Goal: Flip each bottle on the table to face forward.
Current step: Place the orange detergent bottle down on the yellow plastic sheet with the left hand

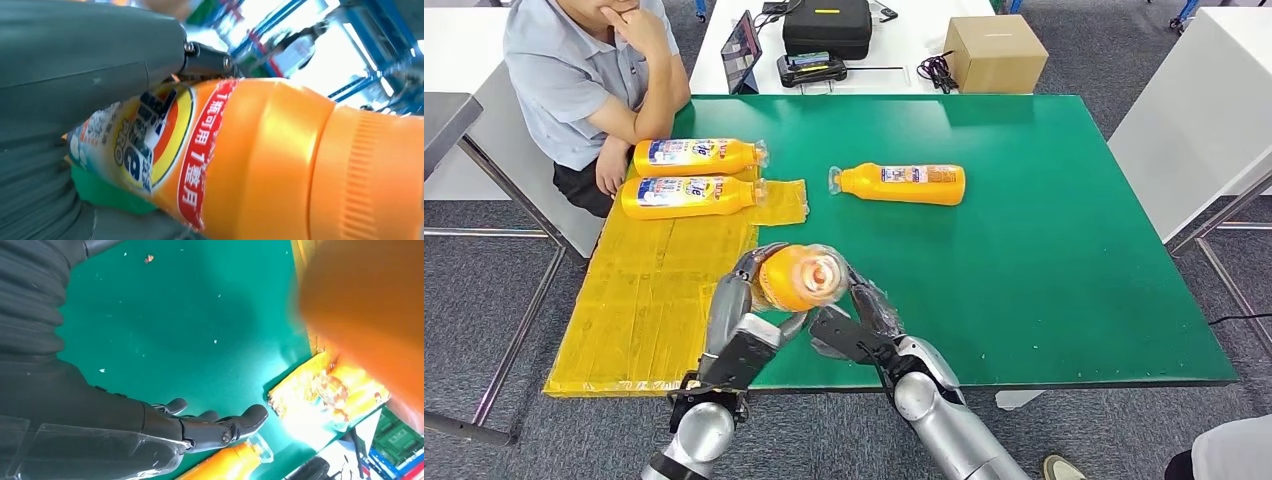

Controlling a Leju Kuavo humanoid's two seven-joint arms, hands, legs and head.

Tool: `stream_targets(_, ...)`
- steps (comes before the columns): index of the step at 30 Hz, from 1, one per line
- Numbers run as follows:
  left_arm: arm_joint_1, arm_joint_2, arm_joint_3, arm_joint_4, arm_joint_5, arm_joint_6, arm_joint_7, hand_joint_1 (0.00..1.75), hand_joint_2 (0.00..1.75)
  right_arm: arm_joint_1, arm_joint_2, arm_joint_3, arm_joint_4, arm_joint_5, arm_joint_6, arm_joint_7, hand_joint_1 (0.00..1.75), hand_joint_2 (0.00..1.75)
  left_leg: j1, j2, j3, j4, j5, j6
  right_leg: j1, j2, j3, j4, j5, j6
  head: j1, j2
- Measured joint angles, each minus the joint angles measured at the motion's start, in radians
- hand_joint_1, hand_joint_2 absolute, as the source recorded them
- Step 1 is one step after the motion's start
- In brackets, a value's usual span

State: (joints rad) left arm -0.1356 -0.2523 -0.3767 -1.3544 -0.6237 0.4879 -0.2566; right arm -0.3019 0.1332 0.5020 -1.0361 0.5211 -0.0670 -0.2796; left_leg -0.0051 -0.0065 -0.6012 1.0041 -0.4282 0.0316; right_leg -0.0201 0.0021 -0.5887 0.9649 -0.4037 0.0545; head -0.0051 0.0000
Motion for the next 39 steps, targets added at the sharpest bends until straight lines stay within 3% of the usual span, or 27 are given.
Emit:
stream_targets(5,-0.041,0.038,0.030,0.040,-0.333,0.082,0.103,1.75,1.75,0.007,0.000,-0.003,-0.030,0.013,0.016,-0.019,0.00,1.75,0.000,0.000,0.000,0.000,0.000,0.000,0.000,0.000,0.000,0.000,0.000,0.000,0.000,0.000)
stream_targets(16,-0.091,0.072,0.174,0.099,-0.453,0.119,0.147,1.75,1.75,0.035,0.001,0.002,-0.102,0.033,0.037,-0.023,0.00,1.75,0.000,0.000,0.000,0.000,0.000,0.000,0.000,0.000,0.000,0.000,0.000,0.000,0.000,0.000)
stream_targets(26,-0.183,0.104,0.222,0.245,-0.645,-0.042,0.284,1.75,1.75,0.042,0.000,0.007,-0.119,0.033,0.054,-0.023,0.00,1.75,0.000,0.000,0.000,0.000,0.001,0.000,0.000,0.000,0.000,0.001,0.000,0.000,0.000,0.000)
stream_targets(39,-0.255,0.167,0.250,0.433,-0.669,-0.146,0.308,1.75,1.75,0.102,-0.034,0.007,-0.257,0.051,0.060,-0.034,0.00,1.75,0.000,0.000,0.000,0.000,0.000,0.000,0.000,0.000,0.000,0.001,0.000,0.000,0.000,0.000)
